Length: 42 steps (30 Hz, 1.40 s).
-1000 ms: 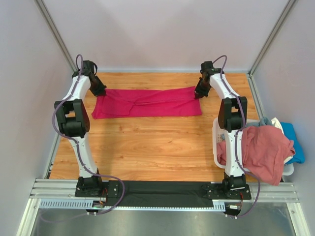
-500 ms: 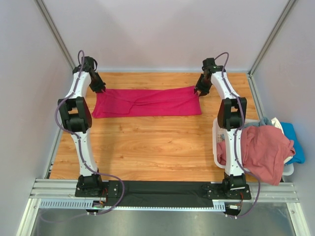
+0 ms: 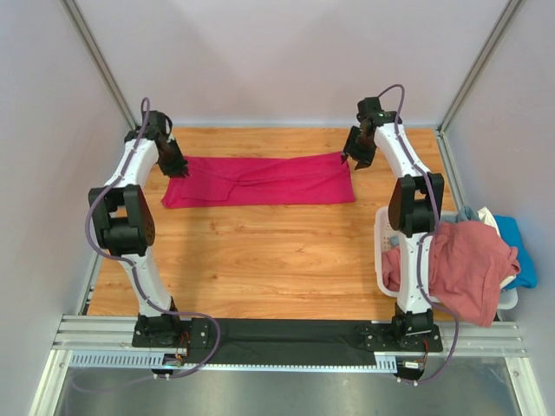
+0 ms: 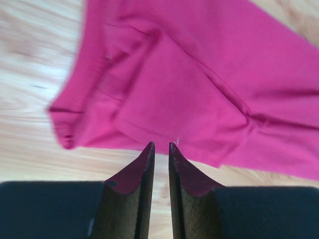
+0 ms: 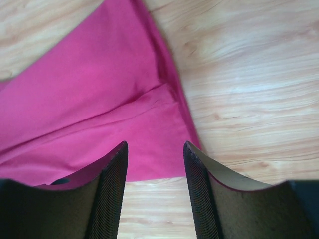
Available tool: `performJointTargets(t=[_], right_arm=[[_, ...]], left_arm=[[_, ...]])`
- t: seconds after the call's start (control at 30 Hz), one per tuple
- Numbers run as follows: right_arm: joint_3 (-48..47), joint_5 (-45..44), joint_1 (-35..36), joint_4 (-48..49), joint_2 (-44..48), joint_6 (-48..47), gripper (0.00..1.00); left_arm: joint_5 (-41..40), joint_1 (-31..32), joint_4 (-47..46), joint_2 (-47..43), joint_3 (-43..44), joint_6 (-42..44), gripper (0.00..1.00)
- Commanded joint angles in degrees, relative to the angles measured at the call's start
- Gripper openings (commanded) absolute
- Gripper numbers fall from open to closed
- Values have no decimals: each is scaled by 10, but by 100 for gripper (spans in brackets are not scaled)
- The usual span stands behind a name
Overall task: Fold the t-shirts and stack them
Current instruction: Fold the tshirt
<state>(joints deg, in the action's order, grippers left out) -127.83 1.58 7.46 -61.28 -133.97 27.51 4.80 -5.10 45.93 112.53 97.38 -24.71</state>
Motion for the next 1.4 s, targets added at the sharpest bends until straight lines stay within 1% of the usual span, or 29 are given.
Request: performJointTargets(t=[0.0, 0.17, 0.33, 0.43, 0.5, 0.57, 0.63, 0.7, 0.8, 0.9, 0.97, 1.07, 1.23, 1.37], right_arm=[[19, 29, 37, 26, 20, -7, 50], [31, 65, 50, 33, -10, 11, 46], [58, 61, 51, 37, -23, 0, 43], [75, 52, 51, 38, -29, -8, 44], [86, 48, 51, 41, -30, -13, 43], [91, 46, 51, 43, -31, -18, 44], [86, 34, 51, 36, -37, -24, 45], [81, 30, 51, 29, -39, -31, 45], [81, 24, 51, 27, -36, -38, 45], [88, 21, 51, 27, -27, -38, 46], [94, 22, 52, 30, -21, -37, 46], [95, 25, 53, 35, -9, -37, 47], [72, 32, 55, 23, -16, -40, 48], [68, 25, 56, 26, -21, -47, 49]], left_arm=[[74, 25, -48, 10, -6, -1, 24], [88, 24, -51, 73, 12, -26, 22], [59, 24, -30, 117, 42, -21, 22], [39, 23, 11, 156, 80, -3, 22], [21, 23, 25, 170, 87, 1, 23], [15, 19, 30, 171, 85, 2, 24], [8, 17, 36, 161, 74, 5, 27], [1, 18, 8, 119, 32, 10, 32], [-8, 17, -1, 62, 4, 15, 38], [-13, 4, -8, 21, -24, 7, 38], [-10, -10, -6, 9, -33, -3, 36], [-5, -24, -7, 8, -54, -9, 35], [12, -42, -4, 33, -76, -17, 34], [-7, -53, -2, 75, -66, -10, 34]])
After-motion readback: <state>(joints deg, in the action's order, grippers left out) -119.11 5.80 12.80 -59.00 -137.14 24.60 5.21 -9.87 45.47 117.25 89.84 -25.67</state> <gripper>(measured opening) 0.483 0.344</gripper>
